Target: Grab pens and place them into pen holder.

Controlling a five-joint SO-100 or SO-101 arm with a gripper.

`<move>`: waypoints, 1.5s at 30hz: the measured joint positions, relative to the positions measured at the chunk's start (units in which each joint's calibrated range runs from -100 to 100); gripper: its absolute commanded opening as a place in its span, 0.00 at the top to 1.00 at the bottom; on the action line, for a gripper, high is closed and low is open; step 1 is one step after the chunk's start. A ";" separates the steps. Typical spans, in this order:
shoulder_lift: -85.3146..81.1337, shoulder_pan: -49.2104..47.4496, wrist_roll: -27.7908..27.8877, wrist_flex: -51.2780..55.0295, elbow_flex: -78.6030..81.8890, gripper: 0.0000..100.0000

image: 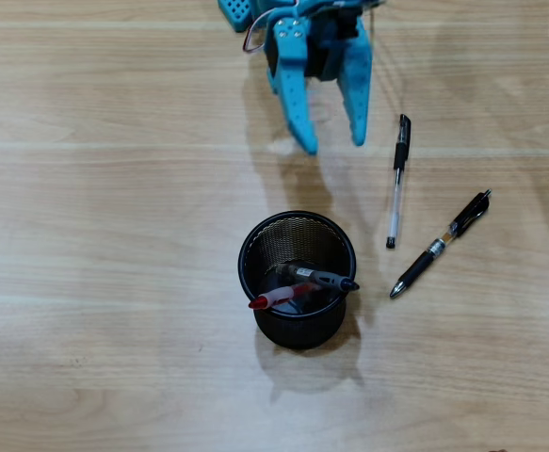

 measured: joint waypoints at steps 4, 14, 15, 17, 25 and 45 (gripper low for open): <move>-1.61 -4.95 0.00 10.27 -0.62 0.87; -1.61 -15.53 0.00 42.21 -14.37 0.98; -1.61 -16.10 0.00 44.97 -15.97 0.98; -1.61 -17.15 -0.99 50.32 -18.63 0.98; -0.34 -21.06 -10.40 73.03 -26.62 0.98; 25.83 -20.96 -14.98 92.10 -52.09 0.96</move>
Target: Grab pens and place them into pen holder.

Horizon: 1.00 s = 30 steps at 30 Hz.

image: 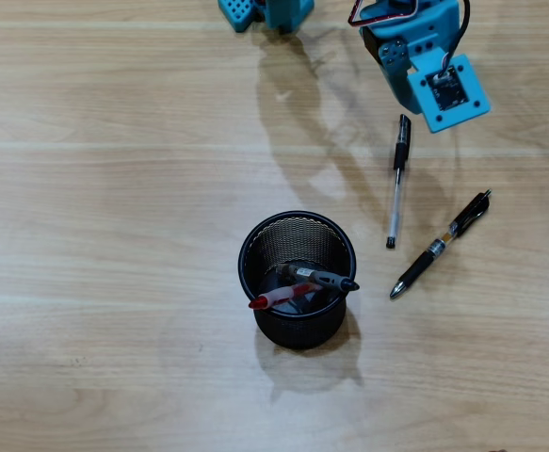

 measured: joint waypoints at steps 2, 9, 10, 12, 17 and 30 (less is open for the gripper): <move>1.61 -0.86 -0.94 1.81 -1.69 0.93; 8.67 -2.67 -3.33 1.99 -8.61 0.91; 9.77 -3.05 -3.54 1.99 -9.76 0.90; 11.89 -3.24 -3.75 1.99 -11.80 0.90; 16.40 -2.67 -4.16 1.99 -15.97 0.81; 24.21 0.19 -8.27 1.99 -16.42 0.76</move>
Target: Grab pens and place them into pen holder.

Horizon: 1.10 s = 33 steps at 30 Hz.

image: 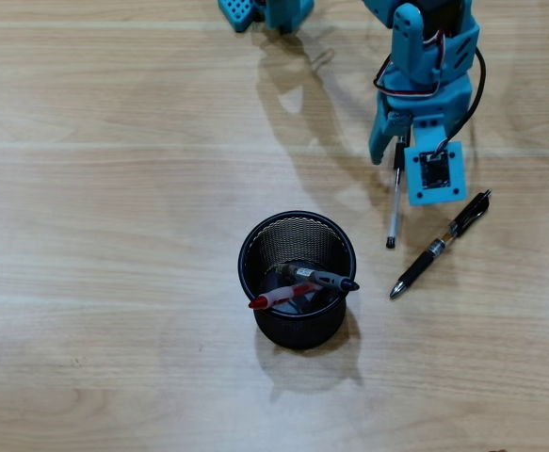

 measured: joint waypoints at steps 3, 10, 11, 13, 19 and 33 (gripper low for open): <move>1.19 0.86 0.00 -0.69 0.00 0.76; 6.71 1.14 0.00 -6.65 0.00 0.76; 7.73 1.14 0.00 -7.34 0.00 0.76; 9.18 1.14 -0.10 -8.20 -0.09 0.76; 10.88 1.24 -2.91 -8.55 -1.42 0.76; 11.13 0.86 -3.28 -8.46 -1.51 0.96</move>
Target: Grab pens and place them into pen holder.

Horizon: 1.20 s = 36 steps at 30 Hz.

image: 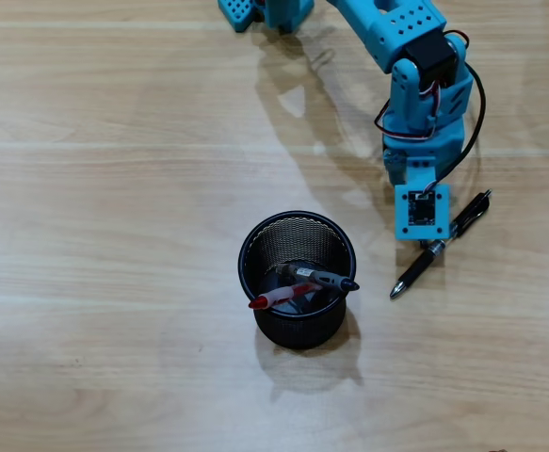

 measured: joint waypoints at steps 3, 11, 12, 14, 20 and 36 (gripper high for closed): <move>0.00 -0.10 -0.05 -0.17 0.00 0.97; 0.00 -0.10 -0.05 -0.17 0.00 0.98; 0.00 -0.10 -0.05 -0.17 0.00 0.98; 0.00 -0.10 -0.05 -0.17 0.00 0.98; -1.10 -0.29 0.21 0.09 0.09 0.98; -30.25 10.39 8.74 24.43 -2.66 0.98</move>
